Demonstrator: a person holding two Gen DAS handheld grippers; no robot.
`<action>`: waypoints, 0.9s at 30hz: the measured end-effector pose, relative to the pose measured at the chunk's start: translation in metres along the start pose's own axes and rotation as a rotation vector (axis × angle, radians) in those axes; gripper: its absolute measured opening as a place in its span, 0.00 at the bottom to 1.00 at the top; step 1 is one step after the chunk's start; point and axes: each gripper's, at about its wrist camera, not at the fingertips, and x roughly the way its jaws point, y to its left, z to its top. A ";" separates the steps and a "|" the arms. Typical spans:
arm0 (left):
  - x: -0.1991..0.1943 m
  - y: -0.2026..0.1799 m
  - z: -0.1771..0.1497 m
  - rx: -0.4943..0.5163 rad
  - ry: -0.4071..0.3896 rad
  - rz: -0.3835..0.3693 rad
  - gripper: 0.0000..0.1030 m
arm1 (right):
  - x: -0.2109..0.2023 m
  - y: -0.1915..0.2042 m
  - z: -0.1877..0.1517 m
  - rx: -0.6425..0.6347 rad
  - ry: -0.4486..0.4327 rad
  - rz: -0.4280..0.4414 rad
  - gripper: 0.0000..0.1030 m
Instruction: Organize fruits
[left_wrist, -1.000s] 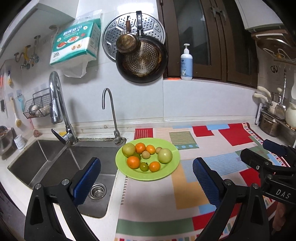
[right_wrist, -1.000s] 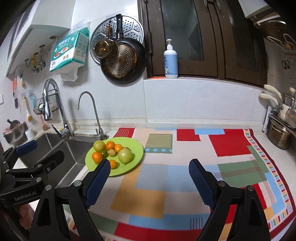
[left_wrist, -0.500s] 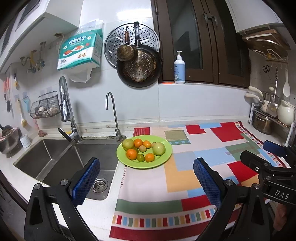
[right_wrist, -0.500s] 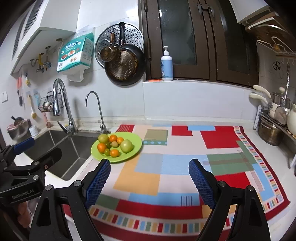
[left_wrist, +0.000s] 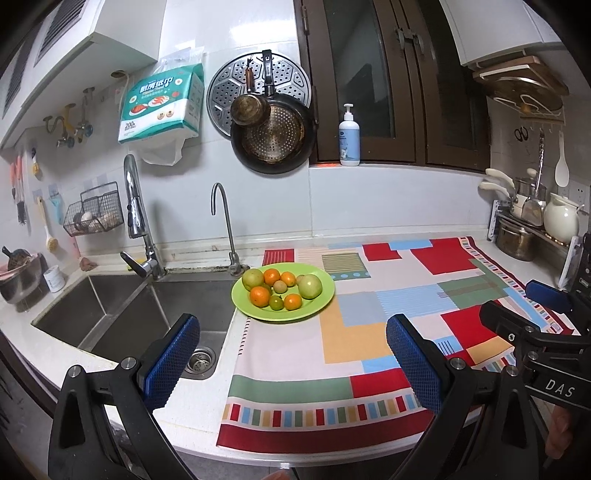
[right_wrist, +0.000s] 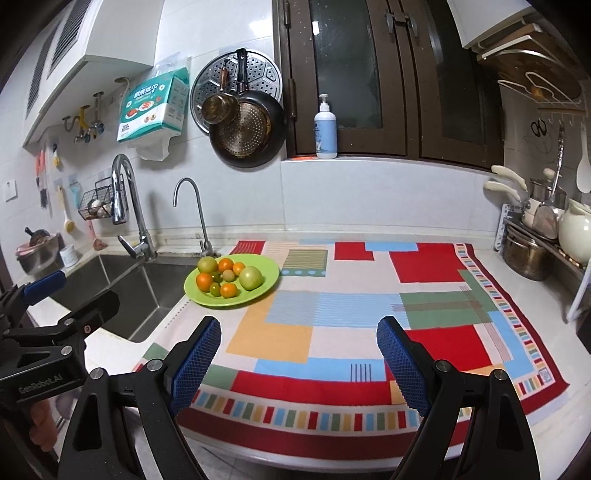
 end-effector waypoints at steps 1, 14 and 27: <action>-0.001 0.000 0.000 0.001 0.000 -0.004 1.00 | -0.001 0.000 0.000 0.001 0.000 -0.001 0.85; -0.011 -0.009 -0.003 0.012 0.000 -0.039 1.00 | -0.014 -0.007 -0.006 0.006 -0.005 -0.016 0.85; -0.016 -0.017 -0.004 0.023 -0.006 -0.053 1.00 | -0.023 -0.012 -0.009 0.014 -0.008 -0.033 0.85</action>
